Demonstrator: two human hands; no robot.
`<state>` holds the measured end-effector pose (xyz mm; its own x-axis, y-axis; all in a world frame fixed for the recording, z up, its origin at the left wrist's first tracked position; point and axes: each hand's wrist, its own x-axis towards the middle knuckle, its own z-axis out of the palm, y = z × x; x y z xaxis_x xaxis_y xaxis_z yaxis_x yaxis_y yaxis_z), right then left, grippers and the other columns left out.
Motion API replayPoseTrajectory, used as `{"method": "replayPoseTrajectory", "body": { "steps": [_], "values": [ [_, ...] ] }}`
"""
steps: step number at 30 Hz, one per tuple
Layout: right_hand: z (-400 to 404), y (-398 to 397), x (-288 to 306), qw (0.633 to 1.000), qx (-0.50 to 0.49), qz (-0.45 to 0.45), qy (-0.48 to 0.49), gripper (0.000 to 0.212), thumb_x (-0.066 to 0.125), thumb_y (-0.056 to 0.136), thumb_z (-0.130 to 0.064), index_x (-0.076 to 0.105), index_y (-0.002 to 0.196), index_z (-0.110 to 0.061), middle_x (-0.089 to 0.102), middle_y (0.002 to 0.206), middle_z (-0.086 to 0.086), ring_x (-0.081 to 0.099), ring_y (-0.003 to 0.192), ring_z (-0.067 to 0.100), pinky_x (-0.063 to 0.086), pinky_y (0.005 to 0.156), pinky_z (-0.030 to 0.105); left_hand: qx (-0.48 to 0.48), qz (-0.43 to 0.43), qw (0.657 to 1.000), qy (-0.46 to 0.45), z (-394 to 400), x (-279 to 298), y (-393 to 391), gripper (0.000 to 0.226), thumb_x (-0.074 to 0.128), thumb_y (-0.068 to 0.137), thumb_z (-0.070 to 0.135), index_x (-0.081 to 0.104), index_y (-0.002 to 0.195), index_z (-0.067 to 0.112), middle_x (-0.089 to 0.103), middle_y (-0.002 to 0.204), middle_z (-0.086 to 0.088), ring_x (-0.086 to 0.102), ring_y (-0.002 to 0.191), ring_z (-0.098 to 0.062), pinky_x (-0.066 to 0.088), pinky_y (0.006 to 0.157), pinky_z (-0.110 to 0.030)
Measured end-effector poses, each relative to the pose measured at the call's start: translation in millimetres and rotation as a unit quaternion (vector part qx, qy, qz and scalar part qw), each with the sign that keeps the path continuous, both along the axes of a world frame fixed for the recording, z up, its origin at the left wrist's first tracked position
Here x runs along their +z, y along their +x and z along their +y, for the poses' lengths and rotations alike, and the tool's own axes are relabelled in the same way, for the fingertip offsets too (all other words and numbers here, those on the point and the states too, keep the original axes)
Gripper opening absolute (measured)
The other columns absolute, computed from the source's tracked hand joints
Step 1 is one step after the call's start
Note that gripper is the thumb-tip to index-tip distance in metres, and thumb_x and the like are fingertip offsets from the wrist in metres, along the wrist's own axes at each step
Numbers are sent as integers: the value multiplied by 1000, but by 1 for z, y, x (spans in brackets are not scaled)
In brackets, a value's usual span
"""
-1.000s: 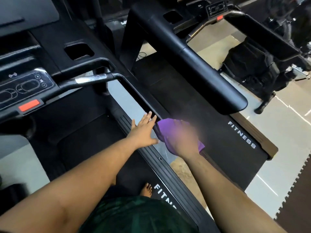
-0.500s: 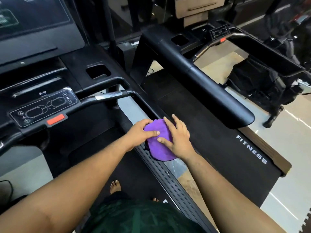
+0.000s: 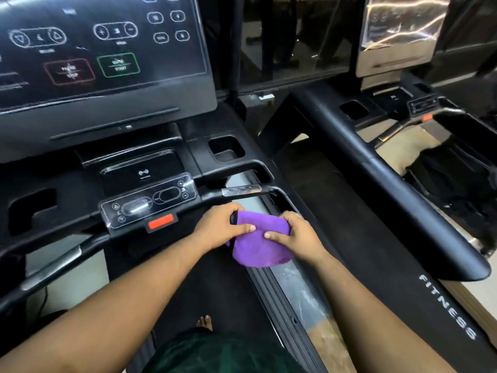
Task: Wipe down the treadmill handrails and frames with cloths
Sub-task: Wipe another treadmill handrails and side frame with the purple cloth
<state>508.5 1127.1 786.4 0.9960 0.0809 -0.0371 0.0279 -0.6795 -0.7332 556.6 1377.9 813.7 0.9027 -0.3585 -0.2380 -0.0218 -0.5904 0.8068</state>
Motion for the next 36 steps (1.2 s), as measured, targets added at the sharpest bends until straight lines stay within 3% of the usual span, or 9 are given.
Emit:
{"method": "replayPoseTrajectory", "body": {
  "steps": [6,11,17,19,21,24,29,31,36],
  "values": [
    [44,65,18,995,-40,-24,-93,53,65,79,-78,49,98,-31,60,93,-12,57,80,11,41,66,33,-13,-241,944,223,41,4,43,35,56,91,65,61,104,33,70,99,10,66,96,-21,47,86,-41],
    [95,123,14,935,-107,-142,-307,52,68,88,-52,55,127,-19,59,126,5,58,117,29,42,102,57,12,-316,880,354,47,4,88,35,52,95,62,66,106,32,68,107,10,53,112,-20,30,100,-47],
    [124,116,-41,937,159,-102,-292,71,27,101,-64,40,155,-20,43,157,8,37,148,29,12,123,63,12,-294,850,437,62,-10,104,58,43,97,61,56,140,24,50,148,-2,38,143,-22,14,116,-64],
    [117,134,-44,917,198,-106,-328,81,29,94,-78,48,149,-21,56,144,6,51,135,28,30,116,59,-4,-281,849,448,73,-19,96,69,34,99,64,42,154,22,38,162,-3,28,153,-22,9,118,-66],
    [115,168,-31,908,262,-54,-322,79,34,81,-89,58,123,-27,67,117,1,64,111,28,46,91,46,-35,-267,846,460,80,-27,88,76,27,99,68,33,159,23,26,169,-2,18,157,-22,10,120,-67],
    [116,208,-14,904,338,24,-262,67,41,73,-94,50,88,-30,61,87,-6,66,92,28,44,69,38,-41,-242,852,462,81,-28,86,79,23,98,72,27,162,25,14,172,1,6,160,-21,11,121,-66],
    [100,155,-54,893,253,-170,-331,81,52,82,-83,59,136,-23,66,119,4,62,106,29,48,87,47,-49,-218,856,466,79,-28,88,91,15,92,81,19,164,26,2,173,1,-5,159,-20,5,121,-68],
    [94,146,-63,876,222,-225,-364,81,64,81,-76,59,139,-20,64,123,9,62,106,32,48,89,52,-48,-223,853,469,78,-28,88,93,17,90,82,21,163,24,4,173,0,-3,160,-21,7,120,-69],
    [104,191,-26,879,334,-55,-336,82,55,72,-85,52,127,-24,65,109,3,62,103,29,44,82,45,-45,-210,855,472,76,-28,88,91,20,93,82,15,164,25,-3,173,0,-8,159,-22,7,120,-69]
  ]
}}
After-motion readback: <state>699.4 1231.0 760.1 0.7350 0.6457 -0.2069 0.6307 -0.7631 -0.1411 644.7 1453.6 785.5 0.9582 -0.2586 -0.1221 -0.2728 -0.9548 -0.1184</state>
